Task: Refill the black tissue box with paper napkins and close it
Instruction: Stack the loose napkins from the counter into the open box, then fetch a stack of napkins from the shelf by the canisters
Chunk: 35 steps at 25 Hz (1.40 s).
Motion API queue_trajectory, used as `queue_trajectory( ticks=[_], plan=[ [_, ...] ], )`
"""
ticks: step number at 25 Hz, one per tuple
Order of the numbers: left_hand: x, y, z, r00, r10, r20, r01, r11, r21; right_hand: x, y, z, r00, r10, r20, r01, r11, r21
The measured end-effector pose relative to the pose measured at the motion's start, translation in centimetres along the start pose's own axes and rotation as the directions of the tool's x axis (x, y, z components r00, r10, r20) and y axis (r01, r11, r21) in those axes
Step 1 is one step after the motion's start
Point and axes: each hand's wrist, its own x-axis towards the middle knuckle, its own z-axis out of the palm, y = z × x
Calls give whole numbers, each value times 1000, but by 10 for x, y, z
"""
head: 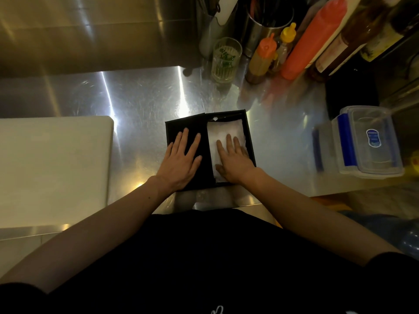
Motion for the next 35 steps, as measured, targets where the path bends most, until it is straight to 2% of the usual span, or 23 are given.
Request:
queue_trajectory(
  ticks=[3, 7, 14, 18, 23, 26, 29, 35],
  plan=[
    [-1, 0, 1, 1000, -9, -9, 9, 1000, 3, -4, 1, 0, 991, -30, -130, 35, 999, 32],
    [-2, 2, 5, 999, -36, -38, 36, 999, 8, -10, 4, -4, 938, -91, -334, 136, 984, 113],
    [-10, 7, 7, 995, -84, -50, 86, 996, 31, -8, 9, -32, 883, -164, -440, 253, 956, 151],
    [-28, 2, -4, 994, -95, -46, 99, 990, 98, -13, -4, -55, 856, -243, -457, 300, 952, 55],
    [-67, -18, -45, 973, -146, -178, 166, 981, 102, -19, -49, -83, 792, -378, -480, 364, 923, -127],
    [-112, -33, -72, 938, -192, -289, 223, 972, 78, -29, -97, -89, 756, -450, -475, 406, 892, -198],
    [-174, -51, -90, 878, -270, -395, 325, 943, 78, -48, -161, -89, 692, -588, -419, 500, 809, -310],
    [-331, -86, -118, 703, -491, -514, 570, 822, -7, -99, -308, -70, 524, -800, -293, 673, 599, -434]
  ],
)
